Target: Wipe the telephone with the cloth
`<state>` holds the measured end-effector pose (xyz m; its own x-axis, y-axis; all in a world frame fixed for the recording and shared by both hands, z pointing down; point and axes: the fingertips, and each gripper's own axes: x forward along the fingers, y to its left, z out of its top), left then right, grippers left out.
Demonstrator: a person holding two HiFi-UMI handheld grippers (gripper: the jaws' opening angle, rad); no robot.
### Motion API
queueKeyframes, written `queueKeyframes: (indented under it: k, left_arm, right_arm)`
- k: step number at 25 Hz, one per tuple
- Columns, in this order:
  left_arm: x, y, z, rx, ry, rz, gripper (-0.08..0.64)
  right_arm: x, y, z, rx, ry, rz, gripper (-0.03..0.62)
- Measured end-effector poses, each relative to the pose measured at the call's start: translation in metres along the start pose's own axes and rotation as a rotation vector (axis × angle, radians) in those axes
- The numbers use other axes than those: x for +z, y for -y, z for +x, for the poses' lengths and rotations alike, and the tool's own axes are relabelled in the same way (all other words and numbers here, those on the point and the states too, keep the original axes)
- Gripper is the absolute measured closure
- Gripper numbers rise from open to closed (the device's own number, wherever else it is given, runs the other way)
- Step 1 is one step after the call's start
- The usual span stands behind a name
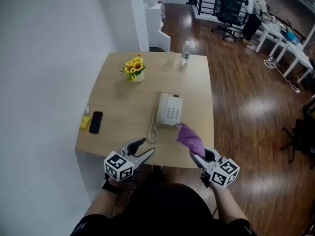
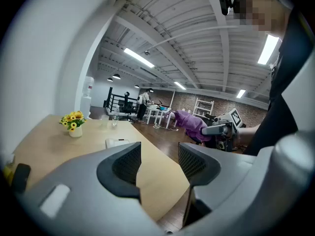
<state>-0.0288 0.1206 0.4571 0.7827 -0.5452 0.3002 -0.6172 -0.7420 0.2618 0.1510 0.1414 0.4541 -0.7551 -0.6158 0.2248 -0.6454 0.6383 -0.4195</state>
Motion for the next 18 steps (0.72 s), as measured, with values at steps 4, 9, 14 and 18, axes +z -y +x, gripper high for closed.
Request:
queueKeyframes:
  k: [4,9,14,18]
  left_arm:
    - [0.01,-0.038,0.01,-0.007,0.006,-0.013,0.328]
    - [0.023,-0.086,0.031,-0.037,0.001,0.005,0.328]
    - [0.019,-0.123,0.051,-0.087,-0.046,0.023,0.328]
    - [0.01,-0.161,0.068,-0.091,-0.095,0.031,0.328]
  right_arm:
    - [0.009,0.012,0.041,0.001,-0.043,-0.015,0.437]
    - [0.017,0.04,0.099,-0.008,-0.115,-0.028,0.437]
    - [0.017,0.071,0.152,-0.054,-0.174,-0.05,0.437]
    - [0.022,0.102,0.197,-0.098,-0.215,-0.087,0.437]
